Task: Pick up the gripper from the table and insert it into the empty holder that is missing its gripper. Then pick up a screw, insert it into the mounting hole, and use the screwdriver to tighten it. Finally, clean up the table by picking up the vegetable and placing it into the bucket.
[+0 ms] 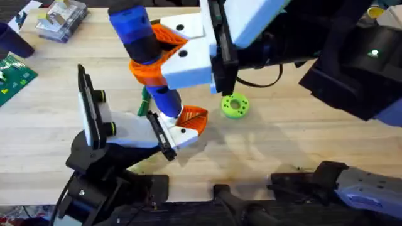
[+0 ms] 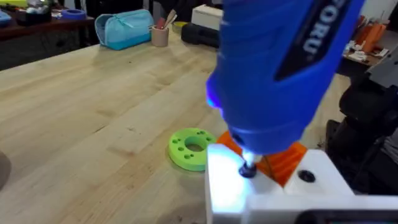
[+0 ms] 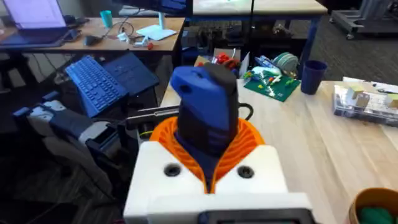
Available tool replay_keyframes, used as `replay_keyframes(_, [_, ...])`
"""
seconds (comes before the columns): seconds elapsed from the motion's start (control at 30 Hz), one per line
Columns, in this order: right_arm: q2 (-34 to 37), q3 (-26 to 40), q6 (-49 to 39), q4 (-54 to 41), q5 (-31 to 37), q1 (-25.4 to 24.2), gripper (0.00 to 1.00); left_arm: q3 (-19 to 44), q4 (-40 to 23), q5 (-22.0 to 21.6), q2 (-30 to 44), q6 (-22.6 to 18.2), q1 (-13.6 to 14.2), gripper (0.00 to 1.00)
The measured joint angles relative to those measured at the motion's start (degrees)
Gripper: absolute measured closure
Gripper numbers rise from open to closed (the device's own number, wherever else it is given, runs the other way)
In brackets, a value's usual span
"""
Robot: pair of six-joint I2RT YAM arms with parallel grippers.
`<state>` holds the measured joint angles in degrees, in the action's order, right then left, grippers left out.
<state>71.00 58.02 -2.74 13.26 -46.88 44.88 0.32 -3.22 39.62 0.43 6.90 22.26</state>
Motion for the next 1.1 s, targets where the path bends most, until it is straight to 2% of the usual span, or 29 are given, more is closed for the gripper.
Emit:
replay_keyframes(0.4, [0.0, 0.0, -0.09, 0.06, -3.77, -0.07, 0.976, 0.0, -0.02, 1.18, 0.0, -0.05, 0.03, 0.983])
replay_keyframes(1.1, [-0.13, 0.68, -4.57, -4.09, -3.1, -0.79, 0.976, 0.0, -0.15, 1.24, 0.63, 0.04, 0.11, 0.983])
